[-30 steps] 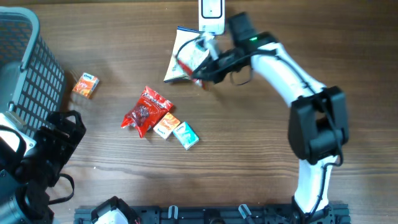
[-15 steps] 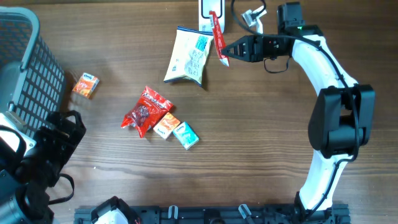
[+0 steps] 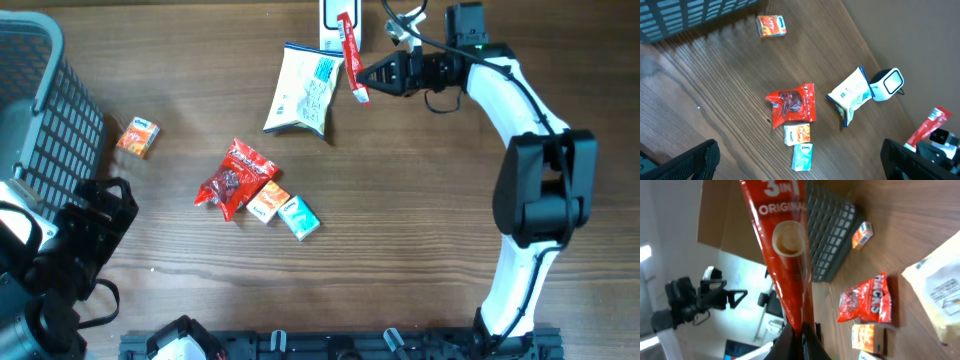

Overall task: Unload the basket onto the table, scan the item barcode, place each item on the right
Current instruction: 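Hold the Nescafe stick in front of the white scanner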

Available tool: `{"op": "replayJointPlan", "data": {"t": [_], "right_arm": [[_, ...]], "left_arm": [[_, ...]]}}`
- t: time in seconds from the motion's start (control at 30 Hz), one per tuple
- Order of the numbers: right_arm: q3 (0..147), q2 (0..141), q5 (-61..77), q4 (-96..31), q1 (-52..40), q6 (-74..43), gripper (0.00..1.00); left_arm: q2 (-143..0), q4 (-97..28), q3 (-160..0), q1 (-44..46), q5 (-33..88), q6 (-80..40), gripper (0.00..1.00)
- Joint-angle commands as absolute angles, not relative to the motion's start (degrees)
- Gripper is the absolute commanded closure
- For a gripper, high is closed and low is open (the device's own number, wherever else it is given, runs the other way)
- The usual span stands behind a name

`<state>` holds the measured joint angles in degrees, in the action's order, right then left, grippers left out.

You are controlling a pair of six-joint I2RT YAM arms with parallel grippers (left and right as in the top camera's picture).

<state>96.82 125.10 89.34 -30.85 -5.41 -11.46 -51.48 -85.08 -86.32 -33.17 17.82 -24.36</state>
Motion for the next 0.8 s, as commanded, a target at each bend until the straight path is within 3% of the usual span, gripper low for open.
{"op": "replayJointPlan", "data": {"t": [0.0, 0.23, 0.77], "right_arm": [[96.62, 127.74, 92.92, -24.69, -5.06, -25.58, 0.96], [96.62, 128.14, 92.95, -17.23, -5.06, -35.77, 0.96], [96.62, 128.14, 92.95, -17.12, -5.06, -37.21, 0.96]], "left_arm": [[-51.48, -84.93, -86.65, -33.56, 17.45, -24.88, 0.0], [-51.48, -84.93, -86.65, -33.56, 17.45, -24.88, 0.0], [-51.48, -84.93, -86.65, -33.56, 17.45, -24.88, 0.0]]}}
